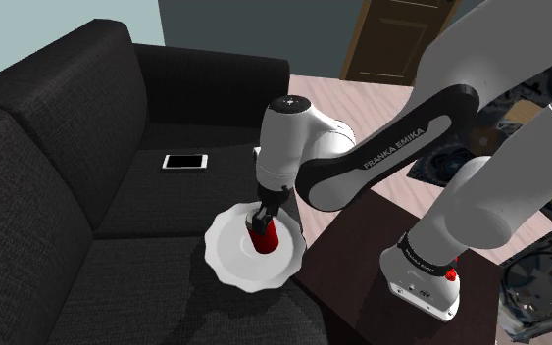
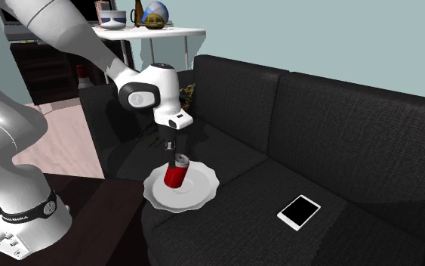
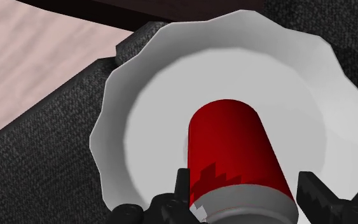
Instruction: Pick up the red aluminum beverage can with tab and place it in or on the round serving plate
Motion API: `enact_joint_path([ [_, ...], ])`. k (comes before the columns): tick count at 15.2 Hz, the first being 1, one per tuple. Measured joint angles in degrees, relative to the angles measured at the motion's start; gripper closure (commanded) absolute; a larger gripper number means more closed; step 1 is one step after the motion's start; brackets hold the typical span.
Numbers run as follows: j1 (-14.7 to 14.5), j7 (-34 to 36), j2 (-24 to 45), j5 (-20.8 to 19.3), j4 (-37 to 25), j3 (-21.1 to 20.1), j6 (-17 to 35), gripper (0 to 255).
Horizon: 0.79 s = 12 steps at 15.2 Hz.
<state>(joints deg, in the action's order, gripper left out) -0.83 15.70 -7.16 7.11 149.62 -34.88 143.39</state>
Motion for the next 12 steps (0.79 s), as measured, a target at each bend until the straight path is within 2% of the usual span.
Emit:
enact_joint_path([
  [6,0.14,0.46,0.78,-0.58,0.13,-0.16,0.86,255],
  [7,0.15,0.47,0.79,-0.59,0.13,-0.16,0.87,0],
  [12,0.15,0.48,0.8,-0.6,0.12,-0.16,0.88,0],
])
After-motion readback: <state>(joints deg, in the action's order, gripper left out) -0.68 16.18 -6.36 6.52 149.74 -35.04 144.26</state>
